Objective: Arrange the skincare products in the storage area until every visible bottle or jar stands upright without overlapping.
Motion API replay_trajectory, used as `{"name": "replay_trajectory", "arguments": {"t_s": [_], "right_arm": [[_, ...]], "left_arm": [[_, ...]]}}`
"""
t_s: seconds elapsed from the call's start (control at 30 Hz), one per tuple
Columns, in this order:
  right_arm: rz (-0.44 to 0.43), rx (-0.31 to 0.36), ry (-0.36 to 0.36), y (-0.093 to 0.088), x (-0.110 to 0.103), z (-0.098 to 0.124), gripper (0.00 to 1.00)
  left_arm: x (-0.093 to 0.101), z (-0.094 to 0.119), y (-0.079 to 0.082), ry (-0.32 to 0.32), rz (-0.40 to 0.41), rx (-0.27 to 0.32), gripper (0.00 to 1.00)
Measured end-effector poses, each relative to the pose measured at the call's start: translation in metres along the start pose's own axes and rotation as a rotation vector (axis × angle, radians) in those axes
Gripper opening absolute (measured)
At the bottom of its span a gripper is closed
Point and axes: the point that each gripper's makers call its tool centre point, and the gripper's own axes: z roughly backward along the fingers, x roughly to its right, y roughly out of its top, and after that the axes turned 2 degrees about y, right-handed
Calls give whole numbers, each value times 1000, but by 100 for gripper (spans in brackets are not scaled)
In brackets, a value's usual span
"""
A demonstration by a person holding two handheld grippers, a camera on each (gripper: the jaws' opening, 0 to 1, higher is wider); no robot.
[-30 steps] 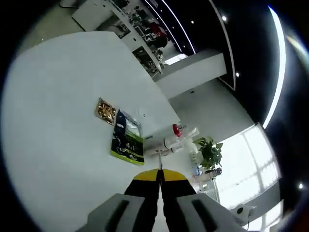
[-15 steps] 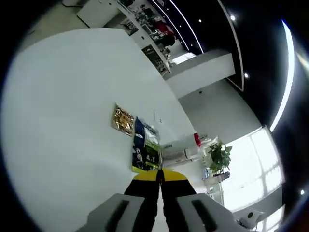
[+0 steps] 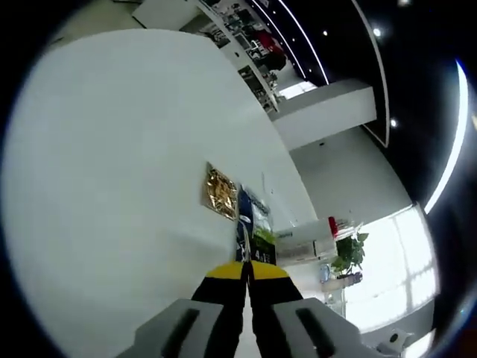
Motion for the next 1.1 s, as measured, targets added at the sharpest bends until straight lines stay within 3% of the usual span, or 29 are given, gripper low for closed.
{"name": "replay_trajectory", "arguments": {"t_s": [0.13, 0.53, 0.83, 1.1], "right_arm": [[-46, 26, -5, 9, 3, -3, 48], [-68, -8, -8, 4, 7, -8, 49], [-90, -17, -3, 2, 10, -10, 48], [-89, -22, 11, 3, 7, -15, 48]], "left_arm": [[-2, -5, 4, -3, 2, 0, 1], [-15, -17, 10, 13, 14, -2, 1], [-29, -24, 9, 82, -41, -27, 3], [-37, -24, 12, 148, -136, -24, 4]]}}
